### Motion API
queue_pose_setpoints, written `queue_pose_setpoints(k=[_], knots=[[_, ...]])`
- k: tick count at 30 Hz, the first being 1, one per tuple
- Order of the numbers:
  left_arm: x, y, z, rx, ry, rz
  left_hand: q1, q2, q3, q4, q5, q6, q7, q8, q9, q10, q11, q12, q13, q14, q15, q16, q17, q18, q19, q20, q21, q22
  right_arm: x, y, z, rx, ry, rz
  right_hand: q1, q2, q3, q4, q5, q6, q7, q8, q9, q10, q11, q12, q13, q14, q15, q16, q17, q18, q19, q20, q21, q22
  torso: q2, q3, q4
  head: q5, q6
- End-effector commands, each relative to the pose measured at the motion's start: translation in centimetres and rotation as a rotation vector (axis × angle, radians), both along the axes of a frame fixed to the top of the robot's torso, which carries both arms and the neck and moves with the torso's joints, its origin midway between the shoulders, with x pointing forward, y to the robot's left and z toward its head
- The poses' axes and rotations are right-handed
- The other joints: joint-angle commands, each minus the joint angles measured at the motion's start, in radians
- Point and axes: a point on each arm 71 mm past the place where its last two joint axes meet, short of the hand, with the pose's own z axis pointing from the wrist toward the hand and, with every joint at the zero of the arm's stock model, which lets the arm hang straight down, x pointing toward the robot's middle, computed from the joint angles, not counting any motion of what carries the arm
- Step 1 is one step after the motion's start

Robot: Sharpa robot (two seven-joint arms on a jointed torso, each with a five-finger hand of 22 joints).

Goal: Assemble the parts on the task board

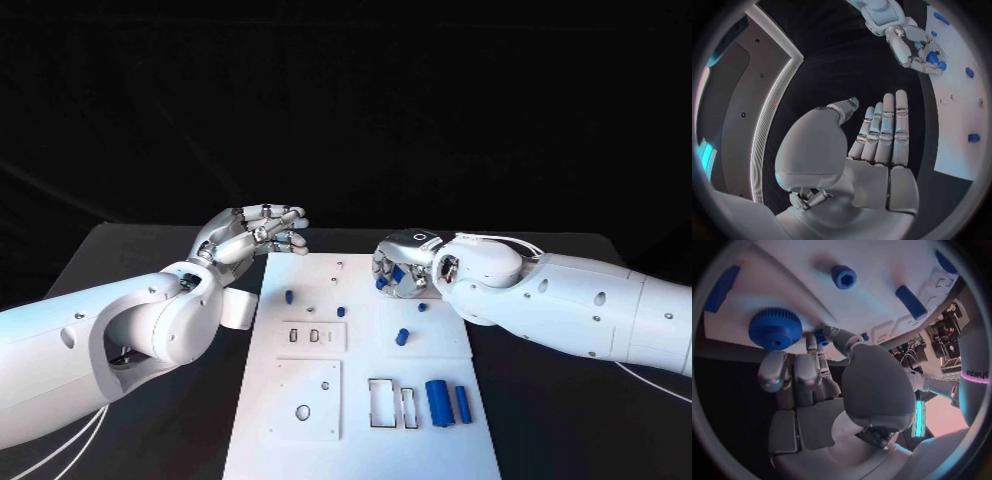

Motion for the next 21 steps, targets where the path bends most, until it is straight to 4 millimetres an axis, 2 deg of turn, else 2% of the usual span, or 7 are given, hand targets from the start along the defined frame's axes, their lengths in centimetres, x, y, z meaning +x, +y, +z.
queue_pose_setpoints(k=[1, 4, 7, 15, 21], knots=[[0.0, -0.2, 0.1, -0.004, -0.005, -0.030, -0.008, -0.001, 0.000, 0.003, 0.002, -0.005, 0.021, -0.005, 0.001, 0.000, 0.005, -0.003, 0.001, -0.007, -0.003, 0.005, 0.002, 0.008, -0.010, 0.000, 0.003, 0.001, -0.1, 0.0, -0.2, 0.017, -0.012, -0.004, 0.019, 0.042, 0.023, -0.002, -0.027, 0.028, -0.012, 0.033, 0.036, 0.020, -0.010, 0.012, 0.011, 0.006, -0.013, 0.009, 0.001, -0.018, 0.004, -0.008, 0.009, 0.011, 0.004, -0.0006, 0.0010, 0.000, 0.004], [0.0, -0.2, 0.1, -0.003, -0.003, -0.031, -0.007, -0.001, 0.000, 0.003, 0.002, -0.006, 0.021, -0.006, 0.001, -0.002, 0.006, -0.004, 0.001, -0.008, -0.002, 0.005, 0.002, 0.008, -0.010, 0.000, 0.003, 0.001, -0.1, 0.0, -0.2, 0.023, -0.014, -0.011, 0.025, 0.059, 0.041, -0.009, -0.035, 0.022, -0.015, 0.061, 0.078, 0.030, -0.014, 0.016, 0.018, 0.004, -0.018, 0.012, -0.006, -0.018, 0.002, -0.014, 0.013, 0.019, 0.005, -0.0010, 0.0021, -0.001, 0.004], [0.0, -0.2, 0.1, -0.002, 0.000, -0.030, -0.006, -0.001, 0.001, 0.002, 0.002, -0.008, 0.022, -0.008, 0.001, -0.005, 0.007, -0.006, 0.001, -0.008, -0.002, 0.006, 0.003, 0.009, -0.011, 0.001, 0.004, 0.001, 0.0, 0.0, -0.2, 0.025, -0.015, -0.018, 0.024, 0.061, 0.057, -0.015, -0.037, 0.014, -0.017, 0.079, 0.107, 0.041, -0.018, 0.018, 0.022, 0.002, -0.021, 0.013, -0.012, -0.018, 0.000, -0.017, 0.013, 0.022, 0.005, -0.0017, 0.0018, -0.001, 0.006], [0.1, -0.1, 0.0, 0.002, 0.005, -0.027, -0.001, 0.000, 0.004, -0.003, 0.003, -0.011, 0.024, -0.010, 0.001, -0.008, 0.008, -0.009, 0.001, -0.010, -0.001, 0.007, 0.006, 0.009, -0.012, 0.001, 0.007, 0.003, -0.3, 0.3, 0.2, 0.058, -0.043, -0.032, 0.006, 0.051, 0.065, -0.012, -0.046, 0.003, -0.018, 0.096, 0.139, 0.036, -0.017, 0.010, 0.021, -0.001, -0.019, 0.011, -0.023, -0.016, -0.010, -0.017, 0.006, 0.014, 0.007, -0.0023, 0.0020, 0.002, 0.011], [0.2, 0.0, 0.0, 0.004, 0.008, -0.026, 0.000, 0.000, 0.004, -0.003, 0.003, -0.012, 0.024, -0.010, 0.001, -0.009, 0.008, -0.009, 0.001, -0.010, -0.001, 0.007, 0.006, 0.009, -0.013, 0.001, 0.008, 0.003, -0.4, 1.3, 1.0, 0.087, -0.080, -0.042, -0.004, 0.049, 0.069, -0.006, -0.057, -0.003, -0.020, 0.102, 0.153, 0.035, -0.016, 0.007, 0.021, -0.002, -0.019, 0.012, -0.026, -0.016, -0.011, -0.016, 0.005, 0.015, 0.010, -0.0029, 0.0030, 0.002, 0.016]])
